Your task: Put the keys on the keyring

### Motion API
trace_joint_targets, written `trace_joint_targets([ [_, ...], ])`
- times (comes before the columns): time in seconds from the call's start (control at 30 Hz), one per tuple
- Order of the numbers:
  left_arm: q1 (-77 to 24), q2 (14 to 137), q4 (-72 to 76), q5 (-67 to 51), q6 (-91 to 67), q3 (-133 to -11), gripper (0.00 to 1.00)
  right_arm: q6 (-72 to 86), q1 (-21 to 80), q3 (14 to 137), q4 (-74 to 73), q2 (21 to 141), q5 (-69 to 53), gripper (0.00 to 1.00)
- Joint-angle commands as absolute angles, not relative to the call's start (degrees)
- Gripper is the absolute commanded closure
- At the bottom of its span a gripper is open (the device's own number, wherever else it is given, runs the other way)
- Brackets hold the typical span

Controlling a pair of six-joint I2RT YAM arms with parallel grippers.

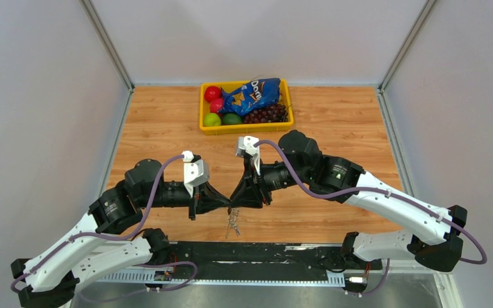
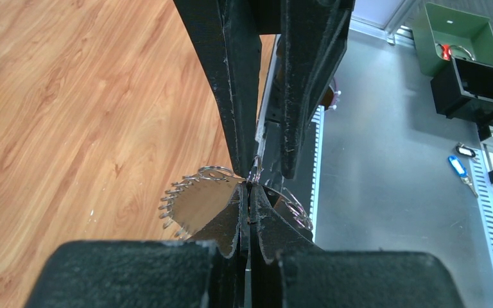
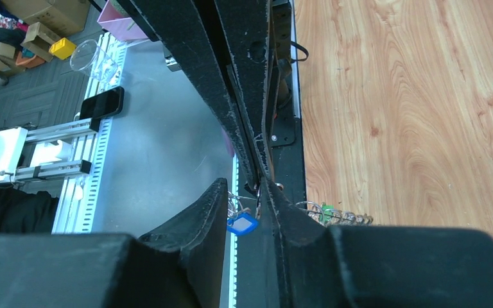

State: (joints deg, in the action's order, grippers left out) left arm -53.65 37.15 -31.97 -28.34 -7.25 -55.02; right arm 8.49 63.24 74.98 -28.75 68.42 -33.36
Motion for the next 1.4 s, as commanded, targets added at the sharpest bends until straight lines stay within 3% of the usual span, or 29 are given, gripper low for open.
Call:
trace_joint_targets([
  [0.0,-53.72,37.0,-28.73,-27.51,-7.44,-56.25,1.0,8.35,63.11,74.8,-26.01,68.01,-34.19,0.75],
  [0.37,-53.67,36.87,-27.51,-26.81,-8.2,-56.0,1.0,8.27,63.12,74.19,-26.08,68.38,-32.56,0.78],
  [0.7,-53.66,37.05,-26.95,-26.8,-8.52,-55.8,1.0,8.07,63.19,74.18,-26.07,68.6,-31.84,0.89],
  [0.8,-53.77,37.33,-26.7,-26.74,-8.57,-55.67,1.0,7.55,63.34,74.2,-26.04,68.6,-31.79,1.0],
  [1.0,-53.77,37.37,-25.39,-26.71,-9.12,-55.18,1.0,6.07,65.81,73.3,-25.2,67.51,-28.92,1.0],
  [1.17,-53.68,35.04,-22.56,-26.81,-9.65,-53.78,0.86,7.28,66.9,71.33,-22.29,64.45,-24.2,1.0],
  [1.27,-53.78,32.68,-20.32,-26.89,-10.15,-53.1,0.71,7.73,67.71,70.11,-20.55,61.58,-20.61,1.0],
  [1.37,-53.71,30.87,-18.17,-26.83,-10.82,-52.17,0.66,7.42,67.94,68.92,-18.99,59.32,-18.89,1.0],
])
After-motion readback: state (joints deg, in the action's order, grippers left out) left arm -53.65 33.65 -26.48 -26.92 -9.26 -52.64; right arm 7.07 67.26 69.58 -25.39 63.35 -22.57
